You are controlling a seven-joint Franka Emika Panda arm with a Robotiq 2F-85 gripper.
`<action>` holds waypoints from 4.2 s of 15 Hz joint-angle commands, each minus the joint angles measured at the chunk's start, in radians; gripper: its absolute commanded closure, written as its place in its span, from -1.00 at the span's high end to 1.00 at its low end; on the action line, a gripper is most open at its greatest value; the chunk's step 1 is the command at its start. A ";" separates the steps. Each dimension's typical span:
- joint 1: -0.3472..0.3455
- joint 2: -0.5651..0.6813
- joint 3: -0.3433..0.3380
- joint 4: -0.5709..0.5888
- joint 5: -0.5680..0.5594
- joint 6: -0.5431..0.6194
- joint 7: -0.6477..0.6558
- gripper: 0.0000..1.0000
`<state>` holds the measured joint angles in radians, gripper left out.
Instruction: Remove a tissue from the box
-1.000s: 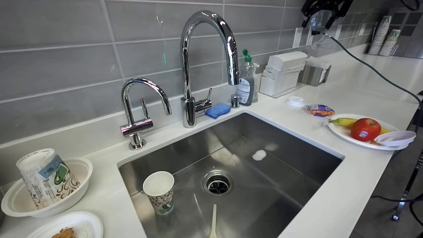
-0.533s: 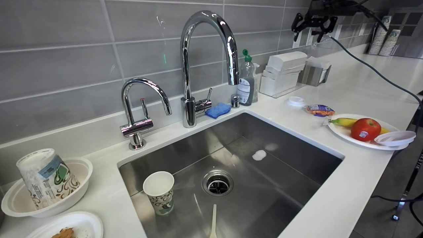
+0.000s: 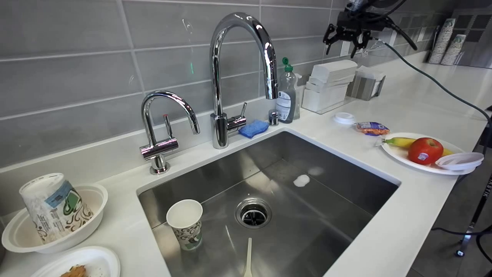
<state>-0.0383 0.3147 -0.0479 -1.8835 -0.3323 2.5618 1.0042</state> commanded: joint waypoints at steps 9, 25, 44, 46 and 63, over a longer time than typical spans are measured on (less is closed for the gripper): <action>0.094 0.118 -0.200 0.100 -0.072 0.041 0.189 1.00; 0.158 0.263 -0.286 0.224 -0.063 0.077 0.288 0.18; 0.168 0.286 -0.289 0.246 -0.054 0.069 0.277 -0.85; 0.169 0.289 -0.289 0.249 -0.054 0.068 0.277 -1.00; 0.237 0.164 -0.361 0.194 -0.140 0.067 0.358 -1.00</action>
<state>0.1625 0.5336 -0.3750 -1.6283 -0.4174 2.6257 1.2882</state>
